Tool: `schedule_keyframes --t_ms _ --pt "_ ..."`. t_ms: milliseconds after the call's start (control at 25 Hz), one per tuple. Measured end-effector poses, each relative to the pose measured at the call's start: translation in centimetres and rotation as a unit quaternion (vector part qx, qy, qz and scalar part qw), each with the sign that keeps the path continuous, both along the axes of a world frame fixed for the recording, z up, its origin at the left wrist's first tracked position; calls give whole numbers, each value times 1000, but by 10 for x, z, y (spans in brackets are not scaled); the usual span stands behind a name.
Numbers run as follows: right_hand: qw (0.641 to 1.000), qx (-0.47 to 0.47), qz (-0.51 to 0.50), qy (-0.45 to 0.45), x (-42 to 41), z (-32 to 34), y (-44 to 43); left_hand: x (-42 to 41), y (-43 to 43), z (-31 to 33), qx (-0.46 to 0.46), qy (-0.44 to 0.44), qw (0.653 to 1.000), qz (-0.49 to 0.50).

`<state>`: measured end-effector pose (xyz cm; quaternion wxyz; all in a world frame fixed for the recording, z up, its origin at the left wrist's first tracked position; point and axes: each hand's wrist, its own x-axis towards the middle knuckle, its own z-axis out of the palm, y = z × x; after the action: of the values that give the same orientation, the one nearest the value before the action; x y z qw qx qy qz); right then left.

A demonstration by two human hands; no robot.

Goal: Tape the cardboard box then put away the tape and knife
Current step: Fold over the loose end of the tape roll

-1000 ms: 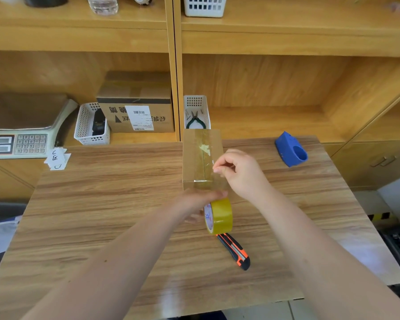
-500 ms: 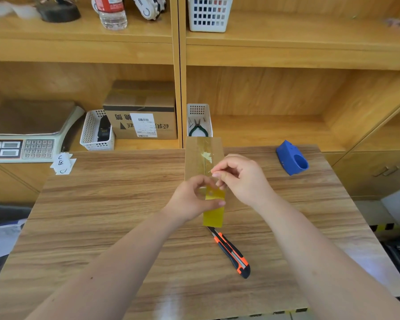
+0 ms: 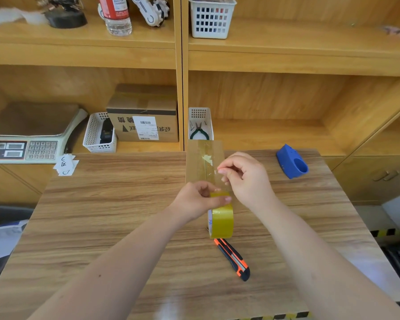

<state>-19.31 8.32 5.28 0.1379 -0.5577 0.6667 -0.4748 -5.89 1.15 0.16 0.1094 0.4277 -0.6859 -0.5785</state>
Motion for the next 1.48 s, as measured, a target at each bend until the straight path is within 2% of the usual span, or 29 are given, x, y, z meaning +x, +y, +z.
schedule_keyframes --t_ms 160,240,400,520,600,760,920,1080,1280,1480 --pt "1000 -18 4 -3 2 3 0 -1 -3 4 21 -42 999 -11" --pt "1000 5 7 -21 0 6 -2 -1 -2 6 -16 -28 999 -16" --pt "999 25 24 -18 -2 10 -2 1 2 10 -52 66 995 -54" --pt "999 17 21 -25 0 12 -2 4 8 15 -33 158 987 -3" --pt "999 11 14 -31 1 12 -2 7 12 20 2 189 981 34" --pt "999 21 4 -43 0 11 0 8 16 23 -33 175 983 41" --pt "997 59 -6 -50 -7 5 1 5 20 24 -17 168 983 74" --pt "991 82 -22 -104 -7 -10 9 3 21 26 -22 154 983 94" --pt "974 37 -17 -224 -3 -34 23 1 22 28 -25 147 982 115" --pt "970 -4 23 -243 1 -39 20 1 20 29 -24 132 983 122"
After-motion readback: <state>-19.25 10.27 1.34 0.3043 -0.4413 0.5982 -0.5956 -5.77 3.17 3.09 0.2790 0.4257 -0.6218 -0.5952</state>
